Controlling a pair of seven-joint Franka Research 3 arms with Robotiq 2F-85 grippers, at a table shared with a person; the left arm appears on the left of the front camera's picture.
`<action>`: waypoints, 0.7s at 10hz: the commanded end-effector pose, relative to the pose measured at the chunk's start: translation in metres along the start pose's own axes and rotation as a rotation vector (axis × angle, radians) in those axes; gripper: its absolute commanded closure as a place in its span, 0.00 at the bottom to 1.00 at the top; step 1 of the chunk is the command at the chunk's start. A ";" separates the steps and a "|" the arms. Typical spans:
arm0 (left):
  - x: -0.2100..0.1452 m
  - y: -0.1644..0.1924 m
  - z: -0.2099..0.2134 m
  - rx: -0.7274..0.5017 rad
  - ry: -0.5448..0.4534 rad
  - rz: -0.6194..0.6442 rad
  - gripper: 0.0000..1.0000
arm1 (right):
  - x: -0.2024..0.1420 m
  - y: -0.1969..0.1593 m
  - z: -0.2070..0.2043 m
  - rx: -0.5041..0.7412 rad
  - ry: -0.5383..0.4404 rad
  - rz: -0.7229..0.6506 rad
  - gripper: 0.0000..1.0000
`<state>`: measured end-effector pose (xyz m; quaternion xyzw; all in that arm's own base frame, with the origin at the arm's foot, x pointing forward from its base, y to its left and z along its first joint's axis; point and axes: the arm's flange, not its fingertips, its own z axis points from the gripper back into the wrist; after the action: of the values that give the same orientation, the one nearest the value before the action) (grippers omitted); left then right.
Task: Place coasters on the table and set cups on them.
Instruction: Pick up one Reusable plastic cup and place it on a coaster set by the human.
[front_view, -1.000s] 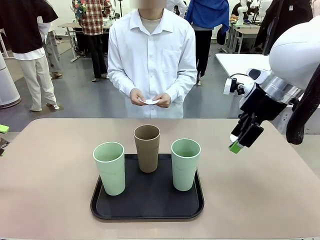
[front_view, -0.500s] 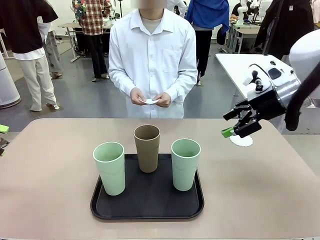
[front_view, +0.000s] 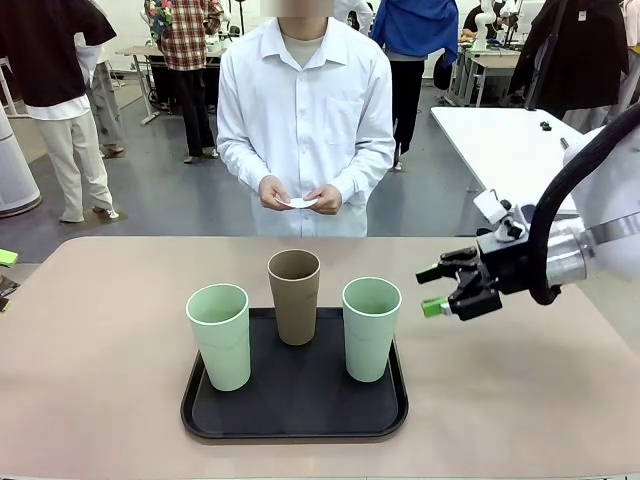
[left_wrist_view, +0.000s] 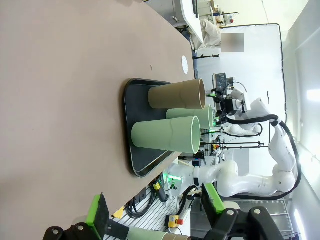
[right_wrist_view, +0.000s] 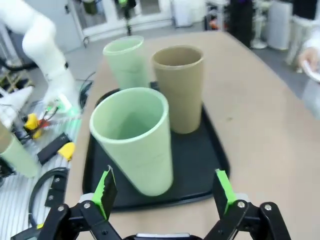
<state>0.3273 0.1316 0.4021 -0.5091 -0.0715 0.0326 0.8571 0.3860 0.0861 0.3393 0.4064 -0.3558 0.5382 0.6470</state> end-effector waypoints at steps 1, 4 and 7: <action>0.000 0.000 0.002 -0.011 -0.010 0.004 0.00 | -0.015 0.013 0.002 0.086 0.064 0.094 0.00; 0.000 0.000 0.002 -0.011 -0.010 0.004 0.00 | -0.023 0.012 -0.002 0.113 0.071 0.121 0.00; 0.000 0.000 0.002 -0.011 -0.010 0.004 0.00 | -0.020 0.006 -0.002 0.108 0.073 0.086 0.00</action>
<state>0.3273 0.1317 0.4021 -0.5091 -0.0715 0.0327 0.8571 0.3791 0.0792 0.3212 0.3973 -0.3169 0.5933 0.6243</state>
